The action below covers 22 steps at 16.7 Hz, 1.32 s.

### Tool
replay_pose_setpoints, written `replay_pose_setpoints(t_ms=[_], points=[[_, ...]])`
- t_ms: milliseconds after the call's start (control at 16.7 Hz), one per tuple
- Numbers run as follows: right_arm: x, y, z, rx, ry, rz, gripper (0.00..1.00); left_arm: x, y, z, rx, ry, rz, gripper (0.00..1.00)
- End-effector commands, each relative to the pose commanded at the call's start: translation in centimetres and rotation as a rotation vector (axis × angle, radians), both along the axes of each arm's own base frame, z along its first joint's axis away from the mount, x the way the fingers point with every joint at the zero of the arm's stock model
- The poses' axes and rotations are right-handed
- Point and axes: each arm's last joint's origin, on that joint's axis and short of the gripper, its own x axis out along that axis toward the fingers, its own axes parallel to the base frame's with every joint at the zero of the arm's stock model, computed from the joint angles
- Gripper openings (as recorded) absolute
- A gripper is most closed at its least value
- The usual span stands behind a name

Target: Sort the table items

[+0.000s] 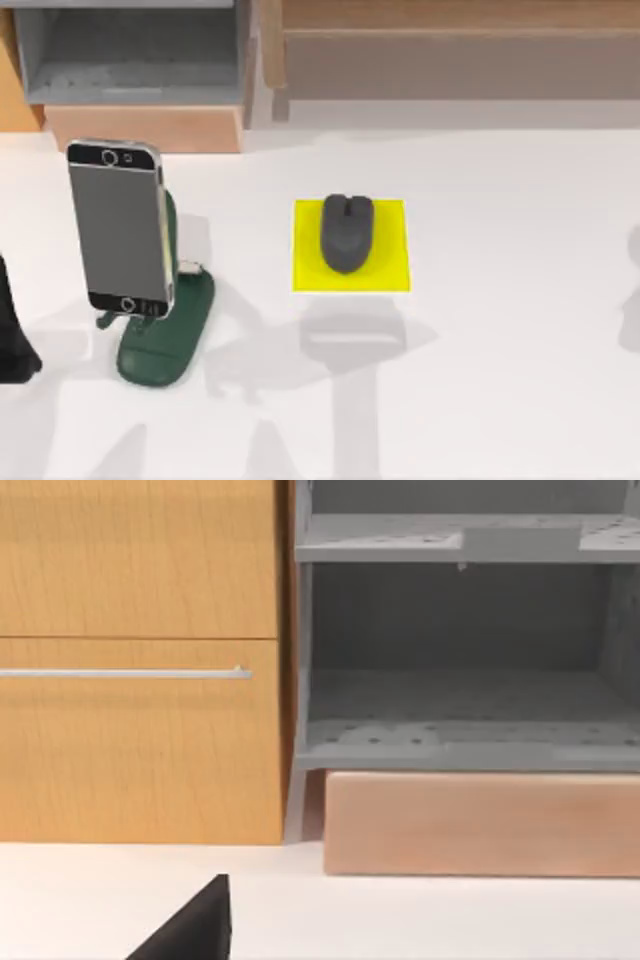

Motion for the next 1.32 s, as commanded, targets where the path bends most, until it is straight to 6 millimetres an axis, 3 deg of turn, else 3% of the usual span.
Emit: replay_pose_setpoints(t_ms=[120, 180, 720, 1320], points=[[0.0, 0.0, 0.0, 0.0, 0.0, 0.0, 0.02, 0.0, 0.0, 0.0, 0.0, 0.0, 0.0, 1.0], [0.0, 0.0, 0.0, 0.0, 0.0, 0.0, 0.0, 0.0, 0.0, 0.0, 0.0, 0.0, 0.0, 1.0], [0.0, 0.0, 0.0, 0.002, 0.001, -0.001, 0.0, 0.0, 0.0, 0.0, 0.0, 0.0, 0.0, 1.0], [0.3, -0.1, 1.4, -0.009, -0.021, 0.002, 0.0, 0.0, 0.0, 0.0, 0.0, 0.0, 0.0, 1.0]])
